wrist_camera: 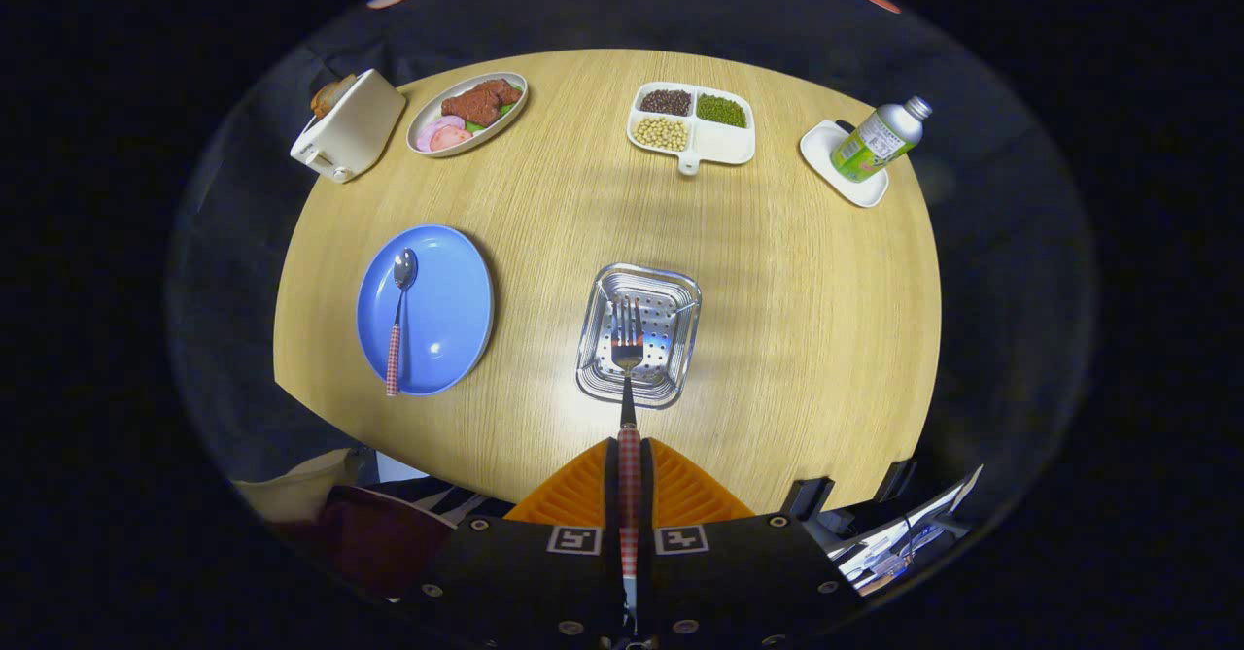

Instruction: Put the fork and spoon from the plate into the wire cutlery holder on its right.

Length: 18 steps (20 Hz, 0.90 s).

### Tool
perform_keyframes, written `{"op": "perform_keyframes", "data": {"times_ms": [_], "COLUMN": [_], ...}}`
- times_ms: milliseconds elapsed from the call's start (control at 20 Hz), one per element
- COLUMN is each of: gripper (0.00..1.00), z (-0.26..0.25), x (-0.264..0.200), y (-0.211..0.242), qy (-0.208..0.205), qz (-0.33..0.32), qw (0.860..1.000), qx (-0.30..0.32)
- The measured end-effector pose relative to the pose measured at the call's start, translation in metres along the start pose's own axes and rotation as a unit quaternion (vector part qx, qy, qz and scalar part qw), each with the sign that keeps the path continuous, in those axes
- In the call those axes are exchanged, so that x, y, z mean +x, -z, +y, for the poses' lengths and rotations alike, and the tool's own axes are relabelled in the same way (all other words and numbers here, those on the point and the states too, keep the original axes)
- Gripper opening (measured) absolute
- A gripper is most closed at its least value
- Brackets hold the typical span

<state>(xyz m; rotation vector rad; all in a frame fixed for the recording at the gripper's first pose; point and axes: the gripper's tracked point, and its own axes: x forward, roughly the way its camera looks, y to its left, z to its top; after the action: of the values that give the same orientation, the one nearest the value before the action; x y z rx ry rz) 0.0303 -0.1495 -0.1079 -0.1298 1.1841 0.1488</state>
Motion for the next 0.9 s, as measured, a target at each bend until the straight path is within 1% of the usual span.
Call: {"op": "perform_keyframes", "data": {"times_ms": [200, 500, 600, 800, 900], "gripper": [0.05, 0.06, 0.06, 0.1, 0.13], "z": [-0.007, -0.007, -0.006, -0.008, -0.006], "x": [0.017, 0.035, 0.039, 0.046, 0.045], "y": [-0.003, -0.008, -0.012, -0.019, -0.022], "qy": [0.011, 0.014, 0.007, 0.009, 0.006], "qz": [0.044, 0.086, 0.092, 0.089, 0.084], "qw": [0.999, 0.996, 0.996, 0.996, 0.996], "qx": [-0.005, -0.004, 0.001, 0.008, 0.011]}}
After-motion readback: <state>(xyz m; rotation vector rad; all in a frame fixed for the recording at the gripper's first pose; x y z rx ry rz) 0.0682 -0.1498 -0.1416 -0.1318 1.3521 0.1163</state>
